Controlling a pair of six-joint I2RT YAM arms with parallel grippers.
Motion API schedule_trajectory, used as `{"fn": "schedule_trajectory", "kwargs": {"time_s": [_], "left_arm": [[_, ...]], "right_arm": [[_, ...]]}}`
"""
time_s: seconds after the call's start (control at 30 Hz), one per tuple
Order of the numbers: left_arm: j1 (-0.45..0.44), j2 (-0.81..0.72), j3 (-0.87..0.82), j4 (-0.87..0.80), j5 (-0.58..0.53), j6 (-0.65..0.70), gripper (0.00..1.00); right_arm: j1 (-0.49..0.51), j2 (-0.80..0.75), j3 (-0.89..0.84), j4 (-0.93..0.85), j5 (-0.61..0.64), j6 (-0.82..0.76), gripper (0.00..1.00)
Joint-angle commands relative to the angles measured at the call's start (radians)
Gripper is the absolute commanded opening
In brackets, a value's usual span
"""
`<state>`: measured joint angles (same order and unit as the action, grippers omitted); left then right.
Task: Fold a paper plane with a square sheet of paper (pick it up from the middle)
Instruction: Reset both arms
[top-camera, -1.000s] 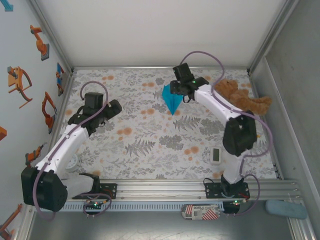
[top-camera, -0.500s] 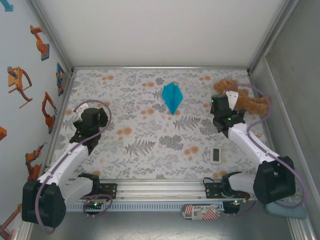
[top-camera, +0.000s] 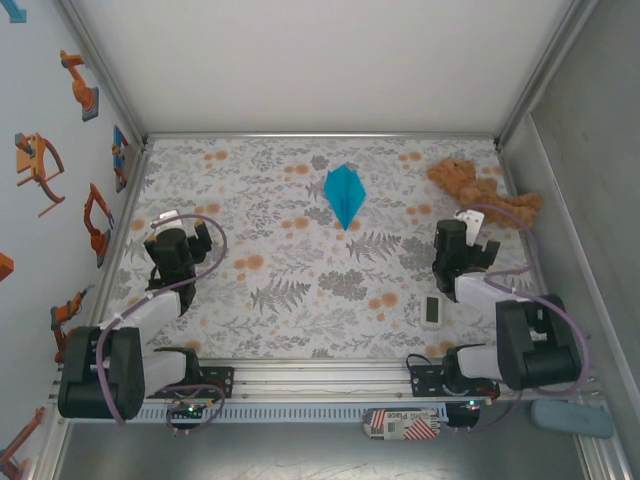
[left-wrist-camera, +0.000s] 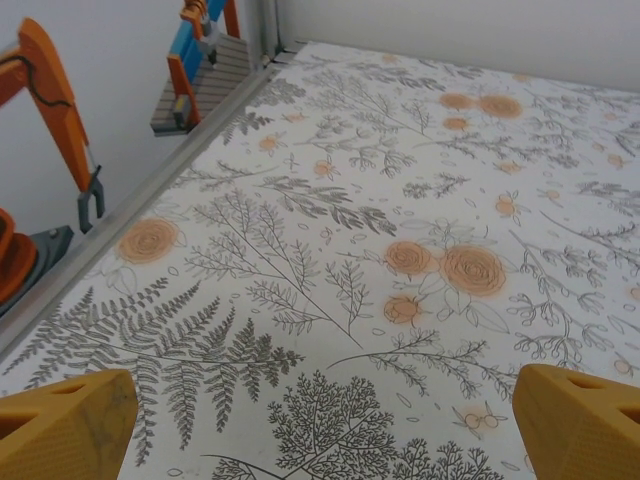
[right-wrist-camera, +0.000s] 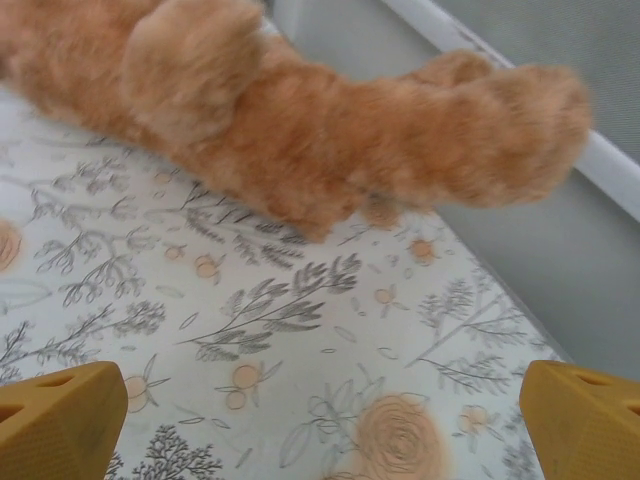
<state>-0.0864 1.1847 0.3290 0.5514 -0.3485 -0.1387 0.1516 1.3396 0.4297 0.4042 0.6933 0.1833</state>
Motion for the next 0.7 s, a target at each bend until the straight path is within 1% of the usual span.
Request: {"fn": "schedule_trajectory", "kwargs": {"time_s": [0.0, 0.07, 0.2, 0.27, 0.4, 0.47, 0.53, 0.57, 0.6, 0.63, 0.67], "left_arm": [[0.036, 0.033, -0.019, 0.172, 0.165, 0.056, 0.96], [0.060, 0.059, -0.030, 0.216, 0.212, 0.057, 0.96], [0.098, 0.157, -0.033, 0.311, 0.290, 0.051, 0.96], [0.102, 0.210, -0.023, 0.341, 0.302, 0.054, 0.96], [0.102, 0.276, -0.002, 0.368, 0.311, 0.057, 0.96], [0.102, 0.300, 0.007, 0.367, 0.309, 0.055, 0.96], [0.100, 0.338, 0.012, 0.391, 0.301, 0.051, 0.96], [0.100, 0.363, 0.012, 0.430, 0.300, 0.052, 0.96], [0.100, 0.361, 0.023, 0.404, 0.299, 0.052, 0.96], [0.100, 0.345, 0.039, 0.341, 0.292, 0.050, 0.96], [0.100, 0.345, 0.047, 0.326, 0.289, 0.051, 0.96]], "right_arm": [[-0.013, 0.049, -0.012, 0.263, -0.080, -0.106, 0.99], [-0.025, 0.077, -0.019, 0.332, -0.143, -0.128, 0.99], [-0.064, 0.152, -0.015, 0.399, -0.267, -0.136, 0.99], [-0.083, 0.140, -0.029, 0.395, -0.327, -0.127, 0.99], [-0.126, 0.153, -0.073, 0.479, -0.429, -0.108, 0.99], [-0.132, 0.205, -0.087, 0.553, -0.443, -0.113, 0.99], [-0.133, 0.199, -0.086, 0.539, -0.464, -0.112, 0.99], [-0.135, 0.206, -0.088, 0.557, -0.463, -0.116, 0.99], [-0.134, 0.205, -0.084, 0.550, -0.460, -0.112, 0.99], [-0.135, 0.207, -0.078, 0.541, -0.456, -0.111, 0.99], [-0.135, 0.205, -0.069, 0.523, -0.440, -0.103, 0.99]]}}
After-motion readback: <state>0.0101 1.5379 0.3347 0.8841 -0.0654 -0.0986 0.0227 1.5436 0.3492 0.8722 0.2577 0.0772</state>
